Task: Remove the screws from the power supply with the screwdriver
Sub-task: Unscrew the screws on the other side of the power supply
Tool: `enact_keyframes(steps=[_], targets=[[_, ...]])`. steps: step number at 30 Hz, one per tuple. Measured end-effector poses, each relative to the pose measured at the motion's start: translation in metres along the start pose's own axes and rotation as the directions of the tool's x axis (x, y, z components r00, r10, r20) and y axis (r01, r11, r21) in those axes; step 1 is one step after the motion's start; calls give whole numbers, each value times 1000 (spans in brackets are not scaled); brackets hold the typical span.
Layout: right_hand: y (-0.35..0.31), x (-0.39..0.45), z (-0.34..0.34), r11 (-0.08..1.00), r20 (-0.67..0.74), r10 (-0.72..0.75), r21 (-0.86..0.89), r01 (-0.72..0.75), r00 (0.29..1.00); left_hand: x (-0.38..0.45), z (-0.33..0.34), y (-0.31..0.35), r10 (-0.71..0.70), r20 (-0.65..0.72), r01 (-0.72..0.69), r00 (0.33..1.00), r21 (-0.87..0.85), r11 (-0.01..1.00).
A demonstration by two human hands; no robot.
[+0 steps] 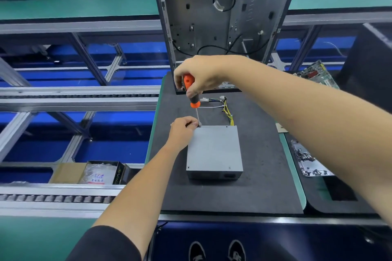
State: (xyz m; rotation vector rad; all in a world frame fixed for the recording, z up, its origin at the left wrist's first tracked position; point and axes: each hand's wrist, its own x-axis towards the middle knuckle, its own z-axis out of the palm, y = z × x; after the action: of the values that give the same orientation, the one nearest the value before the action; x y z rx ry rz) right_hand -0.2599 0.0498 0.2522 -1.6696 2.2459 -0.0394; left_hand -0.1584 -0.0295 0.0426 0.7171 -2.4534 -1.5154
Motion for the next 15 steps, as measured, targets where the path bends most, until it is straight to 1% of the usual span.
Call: enact_keyframes(steps=[2, 4, 6, 7, 8, 9, 10, 11, 12, 15], targets=[[0, -2, -2, 999, 16, 2, 32, -3, 1000, 0, 0, 0, 6, 6, -6, 1000, -15, 1000], [-2, -1, 1, 995, 56, 51, 86, -55, 997, 1, -1, -1, 17, 9, -17, 1000, -13, 1000], [-3, 0, 6, 979, 41, 119, 163, -124, 992, 1, 0, -1, 22, 11, -22, 1000, -14, 1000], [-3, 2, 8, 974, 11, 163, 155, -162, 987, 1, 0, -1, 21, 9, -21, 1000, -19, 1000], [-4, 2, 10, 974, -35, 207, 104, -202, 978, 1, 0, -1, 20, 8, -20, 1000, -23, 1000], [-3, 3, 12, 971, -88, 238, 7, -238, 967, 1, 0, -1, 21, 7, -20, 1000, -22, 1000], [-4, 3, 13, 966, -140, 232, -83, -245, 963, 2, 0, -2, 24, 9, -24, 1000, -18, 1000], [-3, 4, 14, 963, -154, 214, -134, -235, 965, 2, 0, -2, 26, 10, -26, 1000, -14, 1000], [-3, 5, 13, 969, -127, 189, -135, -206, 974, 2, 0, -3, 23, 10, -23, 1000, -11, 1000], [-6, 2, 7, 995, 10, 100, -7, -100, 995, 3, 0, -4, 21, 8, -21, 1000, -12, 1000]])
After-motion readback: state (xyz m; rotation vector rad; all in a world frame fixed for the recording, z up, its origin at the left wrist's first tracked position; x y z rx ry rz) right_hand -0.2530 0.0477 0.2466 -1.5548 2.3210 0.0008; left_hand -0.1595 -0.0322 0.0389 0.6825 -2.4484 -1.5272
